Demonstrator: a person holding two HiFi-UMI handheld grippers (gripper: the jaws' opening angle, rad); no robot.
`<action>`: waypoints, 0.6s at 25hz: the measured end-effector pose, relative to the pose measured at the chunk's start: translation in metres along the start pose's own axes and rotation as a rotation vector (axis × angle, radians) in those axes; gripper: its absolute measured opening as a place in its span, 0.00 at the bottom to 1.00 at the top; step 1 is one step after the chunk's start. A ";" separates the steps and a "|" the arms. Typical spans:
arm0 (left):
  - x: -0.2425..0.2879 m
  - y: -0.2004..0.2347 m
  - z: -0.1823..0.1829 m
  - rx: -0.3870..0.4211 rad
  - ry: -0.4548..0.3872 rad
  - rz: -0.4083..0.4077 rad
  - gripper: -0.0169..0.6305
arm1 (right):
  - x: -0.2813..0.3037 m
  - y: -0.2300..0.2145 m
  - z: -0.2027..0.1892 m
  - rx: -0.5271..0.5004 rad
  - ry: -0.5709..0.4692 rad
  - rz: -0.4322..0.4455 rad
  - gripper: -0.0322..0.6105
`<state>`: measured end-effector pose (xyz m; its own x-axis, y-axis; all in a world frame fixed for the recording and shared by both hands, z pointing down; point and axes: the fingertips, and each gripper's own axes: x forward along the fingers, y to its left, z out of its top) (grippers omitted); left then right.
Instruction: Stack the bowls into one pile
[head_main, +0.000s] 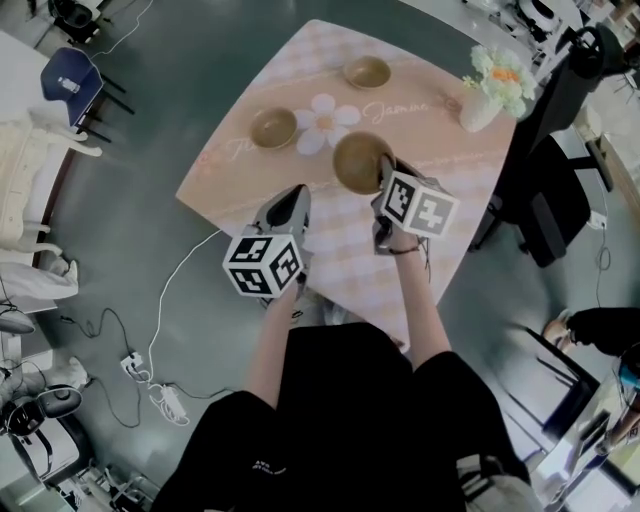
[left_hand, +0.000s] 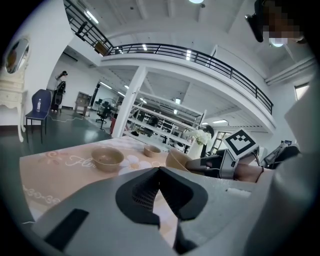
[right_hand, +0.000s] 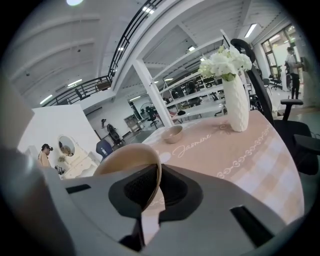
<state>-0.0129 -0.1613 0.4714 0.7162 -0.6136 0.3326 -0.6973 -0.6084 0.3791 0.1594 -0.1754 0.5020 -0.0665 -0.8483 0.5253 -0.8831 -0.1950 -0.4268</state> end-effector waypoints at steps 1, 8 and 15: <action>-0.002 0.004 0.002 0.001 -0.003 0.002 0.02 | 0.002 0.006 0.000 0.001 0.000 0.004 0.06; -0.013 0.040 0.011 -0.011 -0.010 0.006 0.02 | 0.020 0.039 -0.005 -0.002 -0.003 0.009 0.06; -0.011 0.069 0.025 -0.013 -0.011 -0.006 0.02 | 0.040 0.067 0.002 0.012 -0.021 0.011 0.06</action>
<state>-0.0697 -0.2088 0.4720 0.7201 -0.6155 0.3204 -0.6923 -0.6056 0.3924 0.0990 -0.2236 0.4932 -0.0663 -0.8607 0.5047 -0.8767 -0.1912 -0.4413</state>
